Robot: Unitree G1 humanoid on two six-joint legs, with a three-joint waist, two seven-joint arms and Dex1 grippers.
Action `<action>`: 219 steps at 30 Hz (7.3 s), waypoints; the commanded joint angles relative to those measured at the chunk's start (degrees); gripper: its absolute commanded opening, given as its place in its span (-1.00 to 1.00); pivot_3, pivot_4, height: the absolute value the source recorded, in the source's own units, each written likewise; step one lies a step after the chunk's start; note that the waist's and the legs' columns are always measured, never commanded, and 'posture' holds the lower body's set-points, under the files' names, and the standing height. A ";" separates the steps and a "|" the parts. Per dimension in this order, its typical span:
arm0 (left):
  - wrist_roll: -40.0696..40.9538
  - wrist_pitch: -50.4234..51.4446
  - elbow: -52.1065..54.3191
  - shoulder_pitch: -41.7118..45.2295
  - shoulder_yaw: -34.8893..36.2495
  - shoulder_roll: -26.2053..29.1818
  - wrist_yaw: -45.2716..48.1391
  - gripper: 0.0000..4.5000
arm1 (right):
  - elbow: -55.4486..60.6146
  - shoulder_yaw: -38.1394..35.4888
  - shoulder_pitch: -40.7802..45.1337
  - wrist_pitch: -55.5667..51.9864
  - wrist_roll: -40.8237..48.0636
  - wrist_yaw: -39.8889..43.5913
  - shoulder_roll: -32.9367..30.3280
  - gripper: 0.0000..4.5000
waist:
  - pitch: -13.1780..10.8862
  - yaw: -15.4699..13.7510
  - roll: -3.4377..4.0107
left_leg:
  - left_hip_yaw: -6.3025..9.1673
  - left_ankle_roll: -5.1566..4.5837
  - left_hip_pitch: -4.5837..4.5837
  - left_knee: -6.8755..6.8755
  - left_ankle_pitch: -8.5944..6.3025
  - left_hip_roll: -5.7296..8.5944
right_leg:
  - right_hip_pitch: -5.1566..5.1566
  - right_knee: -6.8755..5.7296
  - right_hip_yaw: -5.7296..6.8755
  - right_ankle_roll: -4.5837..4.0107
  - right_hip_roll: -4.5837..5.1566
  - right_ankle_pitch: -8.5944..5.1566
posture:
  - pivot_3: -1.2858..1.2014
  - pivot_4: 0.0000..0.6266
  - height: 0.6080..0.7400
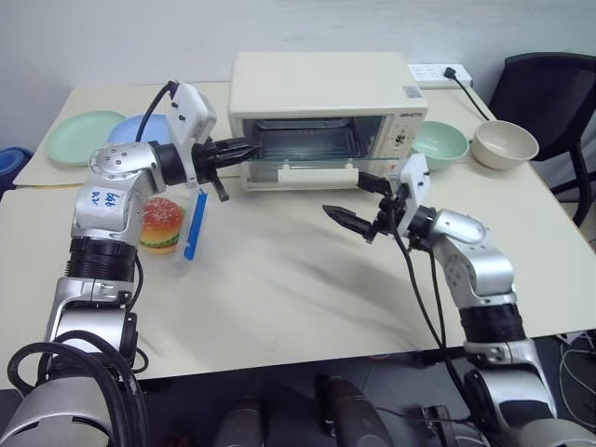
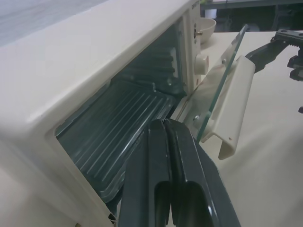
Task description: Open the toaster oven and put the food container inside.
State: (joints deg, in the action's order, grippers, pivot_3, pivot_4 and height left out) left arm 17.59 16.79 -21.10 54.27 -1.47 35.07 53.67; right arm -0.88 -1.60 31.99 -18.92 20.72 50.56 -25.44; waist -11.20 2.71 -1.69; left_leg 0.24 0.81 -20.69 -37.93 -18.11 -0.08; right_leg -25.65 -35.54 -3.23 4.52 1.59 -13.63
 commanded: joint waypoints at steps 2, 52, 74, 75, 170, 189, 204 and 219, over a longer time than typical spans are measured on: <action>-0.70 0.75 3.96 -2.58 0.17 1.21 1.70 -0.97 | 12.49 -5.37 -9.65 -5.62 5.43 3.76 -8.69 1.00 | 0.00 -1.00 0.00 | 0.00 -0.03 -0.03 0.00 -0.02 0.05 | 0.00 0.03 0.00 0.04 -0.01 -0.02 | 0.03 -0.52 1.00; 16.32 75.34 80.98 -43.30 62.74 -23.54 -26.33 0.99 | 11.45 0.91 3.84 -15.42 20.19 14.49 -15.82 1.00 | 0.00 -1.16 -0.09 | 0.56 -0.09 -0.33 -0.31 0.03 0.28 | 0.18 0.46 0.12 0.19 0.02 0.01 | 0.03 -0.52 1.00; 7.93 75.71 58.14 -16.82 70.94 -35.78 -62.66 0.99 | 17.88 -3.29 -2.56 -15.21 19.52 7.18 -14.19 1.00 | 0.04 -1.19 -0.20 | 0.57 0.01 -0.34 -0.31 0.02 0.29 | 0.18 0.47 0.20 0.27 -0.04 0.07 | 0.03 -0.52 1.00; 8.20 75.71 57.66 -15.68 70.05 -36.12 -63.87 0.99 | 18.51 -3.48 -3.08 -15.29 19.64 6.76 -14.21 1.00 | 0.04 -1.24 -0.21 | 0.56 0.01 -0.33 -0.31 0.02 0.29 | 0.18 0.47 0.20 0.28 -0.05 0.07 | 0.03 -0.52 1.00; 39.68 72.28 13.06 -12.04 33.64 15.54 -54.14 -0.91 | 23.32 -7.99 -11.62 -16.97 22.07 -0.97 -15.07 1.00 | 0.07 -1.31 -0.27 | 0.90 0.18 -0.47 -0.10 0.19 0.41 | 0.07 0.46 1.05 -0.02 0.72 -0.06 | 0.03 -0.52 1.00; 16.89 66.27 3.43 11.61 15.27 -12.65 -58.65 -0.91 | 25.53 -15.22 -18.45 -16.10 21.75 -3.80 -17.14 1.00 | 0.06 -2.42 -0.25 | 0.77 0.17 -0.45 -0.08 0.20 0.41 | 0.05 0.46 0.88 0.07 0.60 -0.01 | 0.03 -0.52 1.00; 18.04 61.93 7.65 9.96 22.61 -15.47 -48.21 0.11 | 26.59 -16.09 -20.80 -15.92 21.55 -5.87 -17.47 1.00 | 0.06 -2.50 -0.25 | 0.76 0.17 -0.45 -0.11 0.22 0.41 | 0.06 0.45 0.84 0.15 0.56 0.03 | 0.03 -0.52 1.00; 25.79 40.77 36.61 -22.61 13.71 10.65 -1.53 -1.00 | 33.50 -6.72 -20.16 -21.24 26.33 -8.21 -13.47 -0.32 | 0.05 -1.45 -0.21 | 0.78 0.14 -0.37 -0.10 0.22 0.39 | 0.12 0.43 0.53 -0.02 0.64 -0.06 | 0.03 -0.52 1.00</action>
State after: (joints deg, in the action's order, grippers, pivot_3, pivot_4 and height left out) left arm 45.39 62.07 13.37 32.40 14.56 44.98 49.28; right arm 30.62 -9.71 11.55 -40.28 47.01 42.92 -39.64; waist -11.15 1.26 -1.90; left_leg 1.04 0.91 -21.06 -38.04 -17.86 0.33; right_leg -25.50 -35.08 -2.72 4.50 2.25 -13.69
